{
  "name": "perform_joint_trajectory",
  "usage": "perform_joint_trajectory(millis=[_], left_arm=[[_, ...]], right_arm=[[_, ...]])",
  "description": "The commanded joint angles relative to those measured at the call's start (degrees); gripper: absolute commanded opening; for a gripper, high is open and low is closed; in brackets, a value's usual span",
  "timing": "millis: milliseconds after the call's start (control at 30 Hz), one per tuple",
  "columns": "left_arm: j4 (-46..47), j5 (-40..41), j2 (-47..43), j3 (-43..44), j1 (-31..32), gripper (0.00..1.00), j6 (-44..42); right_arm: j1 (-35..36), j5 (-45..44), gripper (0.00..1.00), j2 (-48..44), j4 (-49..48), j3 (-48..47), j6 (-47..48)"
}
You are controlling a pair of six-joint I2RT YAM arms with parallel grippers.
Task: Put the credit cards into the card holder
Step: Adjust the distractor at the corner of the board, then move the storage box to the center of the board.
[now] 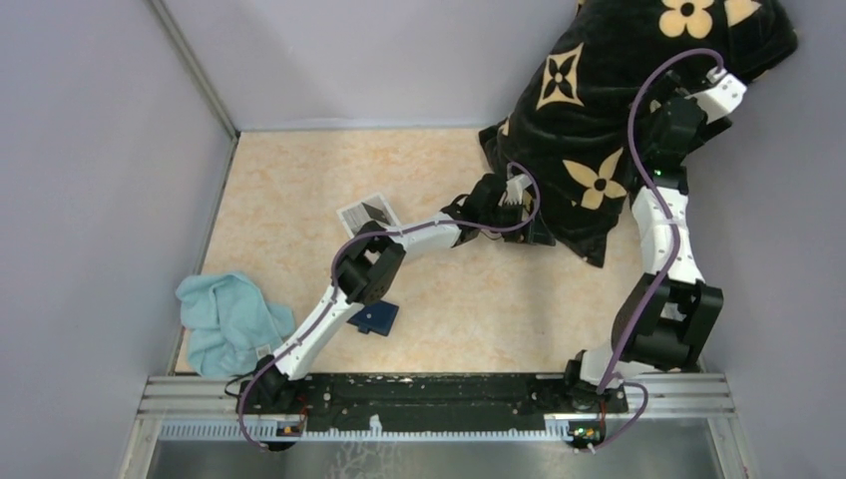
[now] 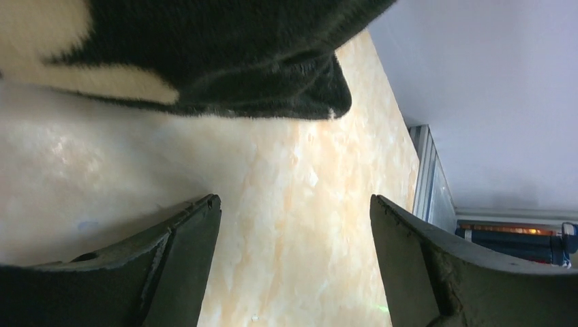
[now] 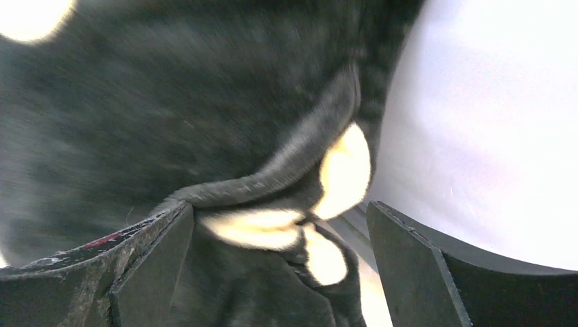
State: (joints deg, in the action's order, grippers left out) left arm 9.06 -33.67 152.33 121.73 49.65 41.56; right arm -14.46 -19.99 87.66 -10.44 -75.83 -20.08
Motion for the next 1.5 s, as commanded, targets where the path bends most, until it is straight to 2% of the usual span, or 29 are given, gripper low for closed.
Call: perform_joint_trajectory(millis=[0, 267, 500, 600, 700, 767, 800, 867, 933, 1000, 1067, 1167, 1233, 1300, 1333, 1433, 1467], left_arm=[[-0.92, 1.32, -5.57, -5.27, 0.81, 0.87, -2.26], [-2.82, 3.27, -10.51, -9.04, 1.95, 0.87, -4.82], [-4.67, 8.38, -19.41, -17.55, 2.90, 0.88, -9.05], [-4.47, 14.42, -26.51, -25.29, 3.25, 0.89, -11.43], [-3.50, 21.65, -34.34, -33.80, 4.12, 0.91, -14.07], [-2.56, 28.09, -38.99, -38.91, 5.06, 0.94, -16.29], [-2.48, 31.20, -40.97, -41.03, 5.65, 0.98, -17.25], [-2.80, 38.67, -45.55, -45.04, 6.98, 0.99, -18.85], [-2.13, 47.62, -49.86, -49.88, 8.46, 1.00, -20.15], [4.08, 54.71, -54.63, -56.67, 9.19, 1.00, -22.72], [12.26, 57.09, -58.93, -65.01, 9.22, 1.00, -26.25], [22.39, 59.90, -63.50, -72.19, 8.65, 1.00, -31.51], [21.47, 65.39, -65.21, -73.22, 7.37, 1.00, -28.53], [15.36, 72.82, -66.87, -72.40, 6.96, 1.00, -20.56], [12.41, 73.57, -67.90, -72.19, 6.47, 1.00, -18.69], [9.03, 64.51, -71.90, -72.71, 2.25, 1.00, -20.67], [7.53, 64.18, -73.55, -73.10, 0.95, 0.98, -20.42]], right_arm=[[0.40, -2.14, 0.98, -8.73, -6.83, 0.97, -1.10], [2.66, -4.03, 0.98, -17.13, -3.64, 7.57, -2.38], [13.24, -3.85, 0.99, -23.58, 0.38, 9.84, 3.82], [17.46, -2.81, 0.99, -26.93, 3.44, 11.44, 6.29], [20.16, 2.58, 0.99, -30.90, 5.50, 13.86, 7.83], [22.73, 4.81, 0.99, -33.71, 5.91, 16.13, 9.44], [24.24, 5.27, 0.99, -34.74, 6.26, 17.09, 10.20], [28.11, 5.20, 0.99, -36.30, 7.20, 18.96, 13.35], [34.45, 2.89, 0.99, -36.43, 6.48, 20.84, 17.02], [39.23, 0.61, 0.99, -35.98, 3.82, 23.08, 19.78], [40.83, 3.51, 0.99, -34.96, 1.33, 24.82, 20.41], [40.91, 7.25, 0.99, -30.97, 2.53, 23.57, 18.56], [40.92, 9.30, 0.99, -27.95, 3.14, 22.51, 17.29], [40.92, 12.09, 0.99, -25.99, 1.66, 22.47, 15.90], [40.96, 13.38, 0.99, -25.41, 0.17, 23.01, 15.19], [40.91, 18.16, 0.99, -22.53, -2.07, 23.21, 13.06], [40.94, 19.57, 0.99, -21.28, -2.22, 22.69, 12.60]])
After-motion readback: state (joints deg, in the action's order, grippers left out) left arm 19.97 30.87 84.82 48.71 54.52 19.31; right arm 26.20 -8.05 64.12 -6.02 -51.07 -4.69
